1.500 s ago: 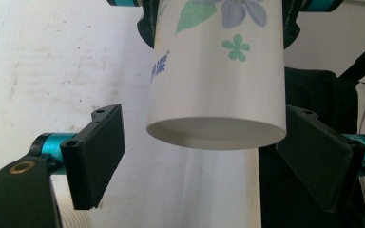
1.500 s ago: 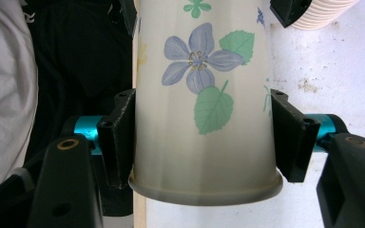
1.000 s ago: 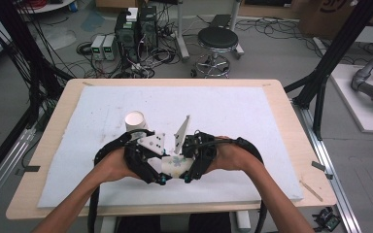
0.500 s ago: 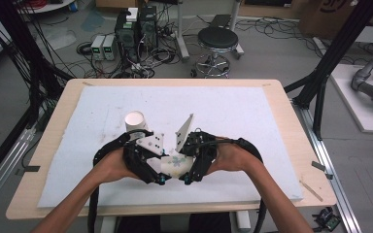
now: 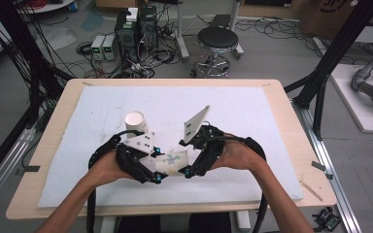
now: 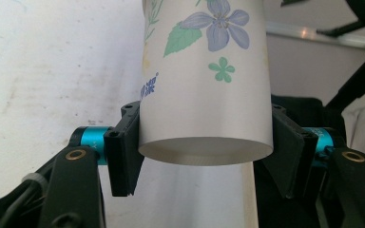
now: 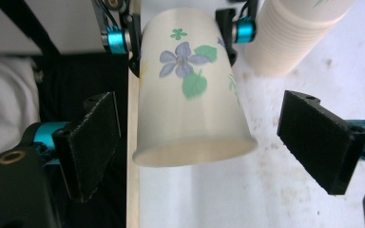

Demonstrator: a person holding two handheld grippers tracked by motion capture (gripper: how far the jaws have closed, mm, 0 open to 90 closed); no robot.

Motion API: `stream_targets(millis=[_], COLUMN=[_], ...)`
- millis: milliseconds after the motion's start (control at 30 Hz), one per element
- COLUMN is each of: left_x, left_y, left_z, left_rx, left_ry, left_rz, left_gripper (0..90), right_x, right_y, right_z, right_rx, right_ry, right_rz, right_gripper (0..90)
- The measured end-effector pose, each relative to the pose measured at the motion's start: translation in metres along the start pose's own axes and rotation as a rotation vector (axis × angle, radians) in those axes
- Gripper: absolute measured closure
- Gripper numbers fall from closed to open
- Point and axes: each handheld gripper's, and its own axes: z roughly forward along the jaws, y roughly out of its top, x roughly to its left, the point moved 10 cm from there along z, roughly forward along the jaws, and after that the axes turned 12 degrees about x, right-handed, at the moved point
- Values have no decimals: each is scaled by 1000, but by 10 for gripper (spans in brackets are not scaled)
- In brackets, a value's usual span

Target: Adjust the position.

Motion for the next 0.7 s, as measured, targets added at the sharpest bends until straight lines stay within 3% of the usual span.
stream_targets(millis=[100, 200, 233, 267, 367, 400, 500, 600, 700], left_x=[1, 2, 2, 2, 2, 2, 2, 1, 0], left_y=[-2, -4, -4, -4, -3, -3, -3, -3, -3], left_z=[-4, -10, -10, -12, -14, -16, -17, -18, -17], left_rx=[-34, -124, -124, -154, -230, -280, -311, -388, -413], left_ry=[1, -4, -4, -10, -16, -23, -28, -38, -39], left_rz=[-9, -36, -36, -37, -57, -70, -71, -75, -79], left_gripper=[372, 372, 372, 372, 372, 372, 372, 372, 372], right_x=[-2, -3, -3, -3, -3, -2, -2, -1, 0], right_y=[0, -2, -3, -4, -7, -8, -12, -15, -16], right_z=[-10, -16, -17, -18, -20, -20, -20, -19, -19], right_rx=[-95, -158, -180, -202, -250, -272, -318, -364, -396], right_ry=[-11, -19, -21, -19, -21, -17, -16, -14, -17], right_rz=[13, 29, 35, 41, 52, 60, 72, 84, 92], right_gripper=[144, 144, 144, 144, 144, 144, 144, 144, 144])
